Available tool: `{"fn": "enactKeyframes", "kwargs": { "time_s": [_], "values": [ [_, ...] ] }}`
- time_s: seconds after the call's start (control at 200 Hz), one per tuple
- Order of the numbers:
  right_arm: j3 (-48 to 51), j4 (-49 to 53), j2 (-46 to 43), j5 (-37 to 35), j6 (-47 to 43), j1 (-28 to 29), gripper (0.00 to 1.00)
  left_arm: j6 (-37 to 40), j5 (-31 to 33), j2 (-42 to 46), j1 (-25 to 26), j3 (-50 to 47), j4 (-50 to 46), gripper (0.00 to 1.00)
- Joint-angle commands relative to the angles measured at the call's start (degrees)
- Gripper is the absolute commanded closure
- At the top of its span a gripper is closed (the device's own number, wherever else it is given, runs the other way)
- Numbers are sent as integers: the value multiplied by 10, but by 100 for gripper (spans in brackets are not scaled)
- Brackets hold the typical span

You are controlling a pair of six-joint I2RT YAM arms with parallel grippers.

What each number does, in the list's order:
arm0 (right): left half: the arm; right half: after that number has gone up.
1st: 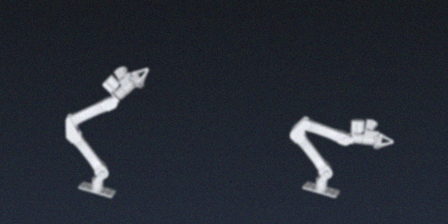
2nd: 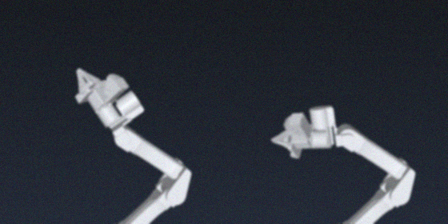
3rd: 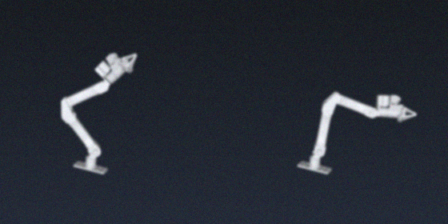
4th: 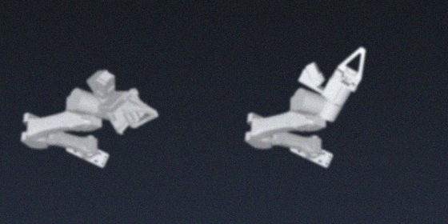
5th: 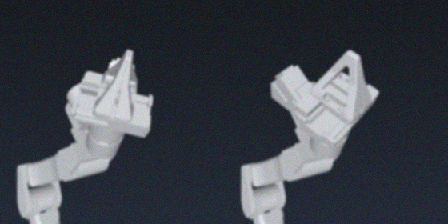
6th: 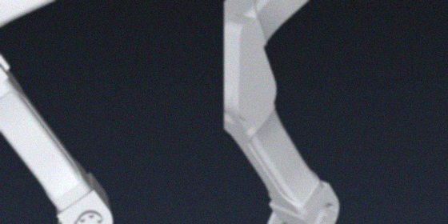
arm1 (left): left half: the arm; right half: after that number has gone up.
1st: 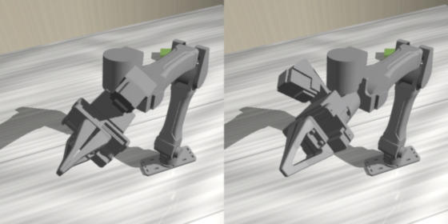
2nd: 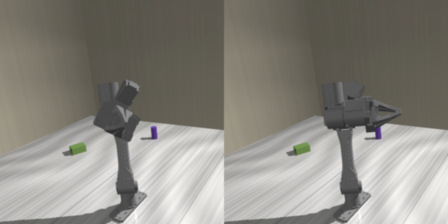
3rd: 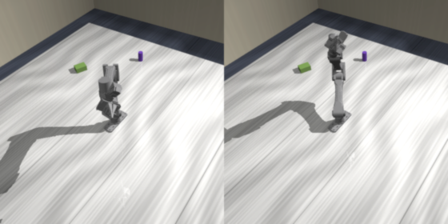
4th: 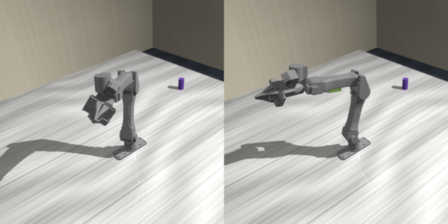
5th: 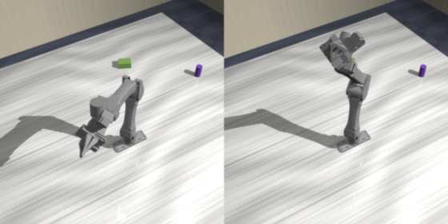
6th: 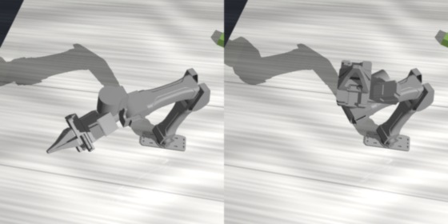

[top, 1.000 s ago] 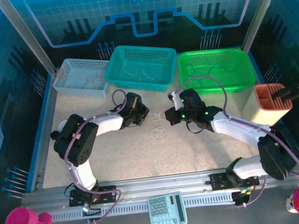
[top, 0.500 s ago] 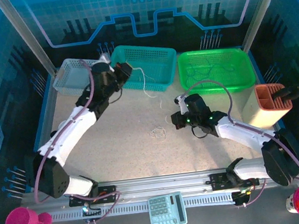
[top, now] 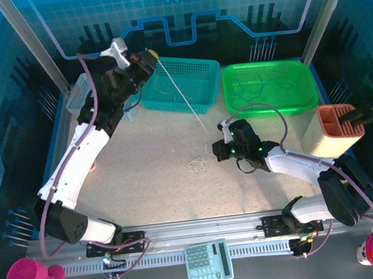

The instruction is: Untangle the cables

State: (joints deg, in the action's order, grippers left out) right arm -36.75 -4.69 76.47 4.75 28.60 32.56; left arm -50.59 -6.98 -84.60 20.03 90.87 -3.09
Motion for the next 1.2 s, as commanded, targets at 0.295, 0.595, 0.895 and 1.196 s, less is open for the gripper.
{"fn": "enactKeyframes", "kwargs": {
  "time_s": [0.295, 0.595, 0.895, 1.196],
  "values": [
    [-60, 37, 33, 1, 10, 9, 68, 26, -121, -186, -5, 283, -30, 100],
    [-49, 57, -1, -6, 9, 6, 54, 40, -114, -320, -19, 472, -52, 100],
    [-14, 109, -104, -28, 9, -12, 53, 68, -79, -405, -38, 551, -44, 100],
    [8, 148, -173, -37, 8, -25, 52, 69, -83, -449, -48, 549, -22, 100]
  ]
}}
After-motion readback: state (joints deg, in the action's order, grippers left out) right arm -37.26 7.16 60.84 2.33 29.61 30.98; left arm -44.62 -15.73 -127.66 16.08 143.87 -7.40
